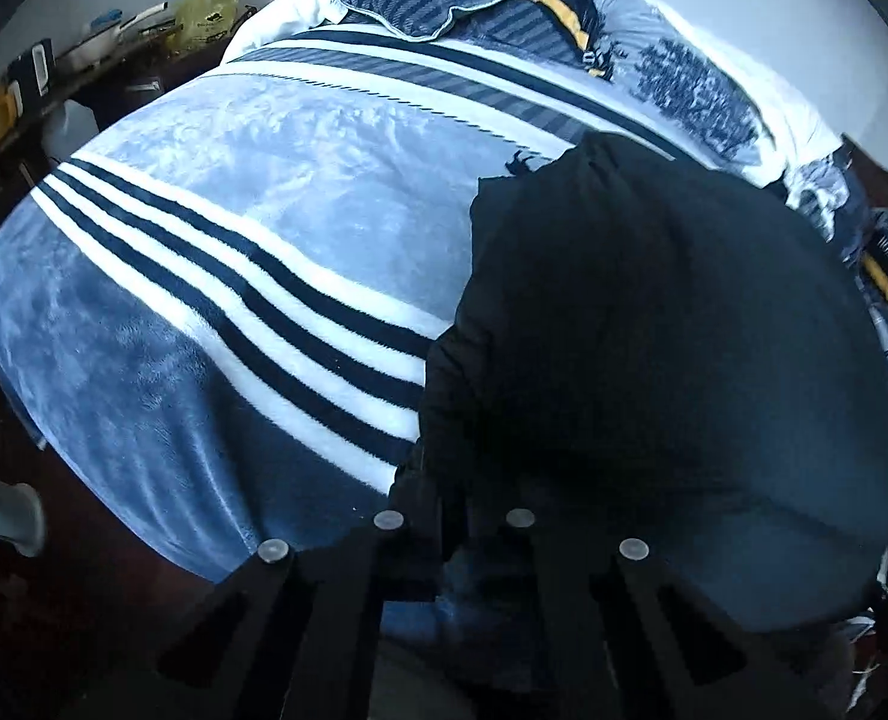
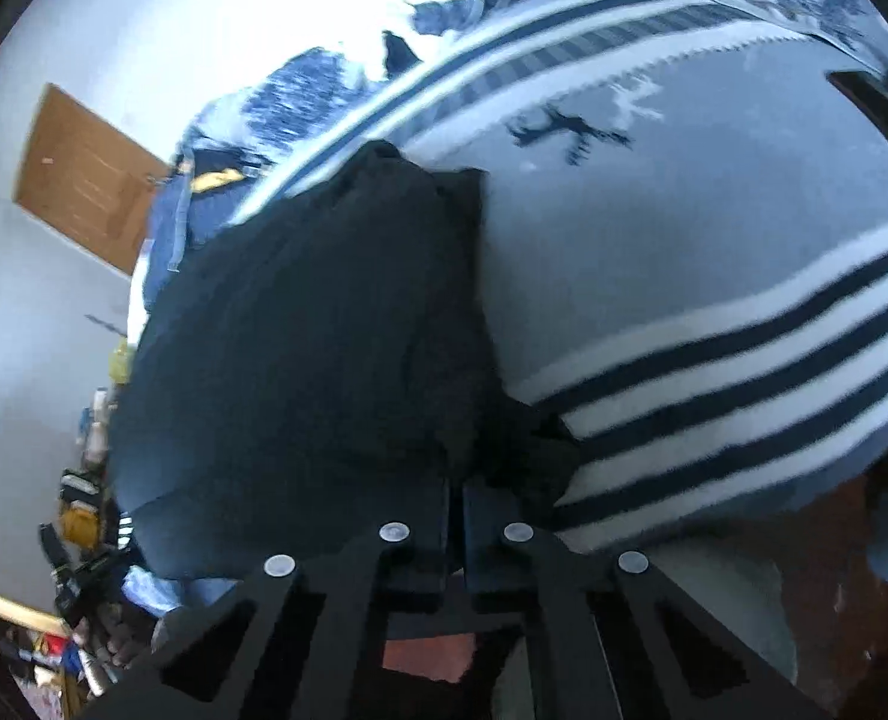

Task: Fold large clothes

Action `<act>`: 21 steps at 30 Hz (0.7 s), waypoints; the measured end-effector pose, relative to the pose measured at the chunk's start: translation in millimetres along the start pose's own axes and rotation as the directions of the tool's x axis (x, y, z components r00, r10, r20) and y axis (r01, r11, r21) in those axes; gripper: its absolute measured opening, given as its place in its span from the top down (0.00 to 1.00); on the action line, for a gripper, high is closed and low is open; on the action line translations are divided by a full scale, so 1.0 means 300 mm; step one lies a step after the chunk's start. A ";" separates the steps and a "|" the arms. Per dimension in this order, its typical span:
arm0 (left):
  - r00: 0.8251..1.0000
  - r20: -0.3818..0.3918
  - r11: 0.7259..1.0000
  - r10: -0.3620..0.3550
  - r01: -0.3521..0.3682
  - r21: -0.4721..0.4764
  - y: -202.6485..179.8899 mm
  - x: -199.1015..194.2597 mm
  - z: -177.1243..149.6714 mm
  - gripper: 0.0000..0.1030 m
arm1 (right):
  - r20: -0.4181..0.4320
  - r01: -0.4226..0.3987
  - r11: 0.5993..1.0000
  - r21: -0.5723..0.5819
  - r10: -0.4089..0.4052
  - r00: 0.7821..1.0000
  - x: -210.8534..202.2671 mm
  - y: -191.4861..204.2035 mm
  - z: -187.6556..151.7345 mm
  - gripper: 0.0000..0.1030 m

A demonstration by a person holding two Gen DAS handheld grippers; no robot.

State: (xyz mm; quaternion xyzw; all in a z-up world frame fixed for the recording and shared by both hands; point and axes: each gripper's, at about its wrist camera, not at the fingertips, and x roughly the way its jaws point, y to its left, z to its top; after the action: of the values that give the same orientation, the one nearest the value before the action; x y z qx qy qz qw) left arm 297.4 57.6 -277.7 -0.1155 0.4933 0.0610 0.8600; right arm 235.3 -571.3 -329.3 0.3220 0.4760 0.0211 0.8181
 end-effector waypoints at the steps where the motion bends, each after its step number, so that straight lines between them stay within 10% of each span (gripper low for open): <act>1: 1.000 -0.003 1.000 0.016 -0.016 0.011 -0.002 -0.009 0.005 0.94 | -0.006 0.034 0.999 -0.006 -0.034 0.999 0.006 0.006 -0.003 0.97; 5: 1.000 0.024 1.000 0.009 -0.009 -0.003 -0.003 -0.085 0.028 0.88 | 0.026 0.055 0.998 -0.007 -0.055 0.998 -0.060 0.041 0.002 0.94; 8: 0.996 0.090 1.000 0.003 -0.001 -0.014 0.004 -0.160 0.057 0.46 | 0.078 0.025 0.999 -0.023 -0.024 0.997 -0.145 0.084 0.044 0.88; 11: 0.990 0.143 1.000 0.007 -0.006 -0.007 -0.026 -0.197 0.107 0.32 | 0.134 0.028 0.998 -0.061 -0.020 0.991 -0.194 0.156 0.095 0.15; 21: 0.998 0.053 0.995 0.015 -0.021 0.100 -0.254 0.027 0.347 0.42 | 0.012 0.027 0.987 -0.156 -0.025 1.000 0.090 0.275 0.405 0.26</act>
State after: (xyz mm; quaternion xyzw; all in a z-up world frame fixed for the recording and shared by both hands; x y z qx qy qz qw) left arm 405.0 10.8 -223.5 -0.0661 0.4740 0.0469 0.8768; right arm 368.8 -558.4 -263.6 0.2508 0.4729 0.0459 0.8434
